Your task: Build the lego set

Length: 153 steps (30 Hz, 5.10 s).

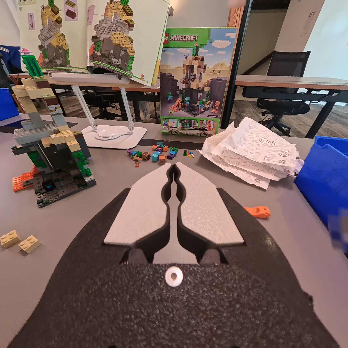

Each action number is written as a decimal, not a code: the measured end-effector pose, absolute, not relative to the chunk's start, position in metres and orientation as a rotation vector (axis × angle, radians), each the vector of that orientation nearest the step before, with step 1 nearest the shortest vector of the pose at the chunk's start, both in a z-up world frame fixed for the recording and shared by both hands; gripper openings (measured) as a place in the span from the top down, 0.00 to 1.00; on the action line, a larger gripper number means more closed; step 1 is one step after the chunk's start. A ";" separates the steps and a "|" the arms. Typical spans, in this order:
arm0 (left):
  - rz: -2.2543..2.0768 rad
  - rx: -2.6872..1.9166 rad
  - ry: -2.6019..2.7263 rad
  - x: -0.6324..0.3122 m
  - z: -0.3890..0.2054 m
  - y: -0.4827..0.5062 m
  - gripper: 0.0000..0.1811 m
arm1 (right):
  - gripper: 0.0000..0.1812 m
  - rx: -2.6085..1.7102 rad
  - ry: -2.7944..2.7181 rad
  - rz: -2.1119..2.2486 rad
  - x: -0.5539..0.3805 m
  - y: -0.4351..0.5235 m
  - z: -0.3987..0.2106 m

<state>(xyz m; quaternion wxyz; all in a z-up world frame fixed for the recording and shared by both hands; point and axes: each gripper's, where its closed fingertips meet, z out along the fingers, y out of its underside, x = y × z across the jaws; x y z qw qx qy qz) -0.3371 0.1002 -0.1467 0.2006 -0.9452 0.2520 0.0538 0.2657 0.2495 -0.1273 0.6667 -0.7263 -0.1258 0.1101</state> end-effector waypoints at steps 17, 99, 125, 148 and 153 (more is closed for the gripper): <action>-0.106 -2.861 0.888 -0.345 -0.253 0.064 0.91 | 1.00 -1.647 -0.297 0.247 0.265 0.250 -0.130; 0.239 -3.264 0.780 -0.513 -0.249 0.030 0.78 | 1.00 -1.662 -0.472 0.308 0.230 0.240 -0.142; 0.232 -2.679 1.361 -0.298 -0.114 0.081 0.91 | 1.00 -1.616 -0.488 0.364 0.227 0.232 -0.132; -0.327 -2.120 2.120 0.047 -0.236 0.103 0.92 | 1.00 -1.586 -0.540 0.379 0.219 0.220 -0.127; -0.328 -2.109 2.158 0.073 -0.243 0.112 0.92 | 1.00 -1.583 -0.547 0.379 0.218 0.219 -0.127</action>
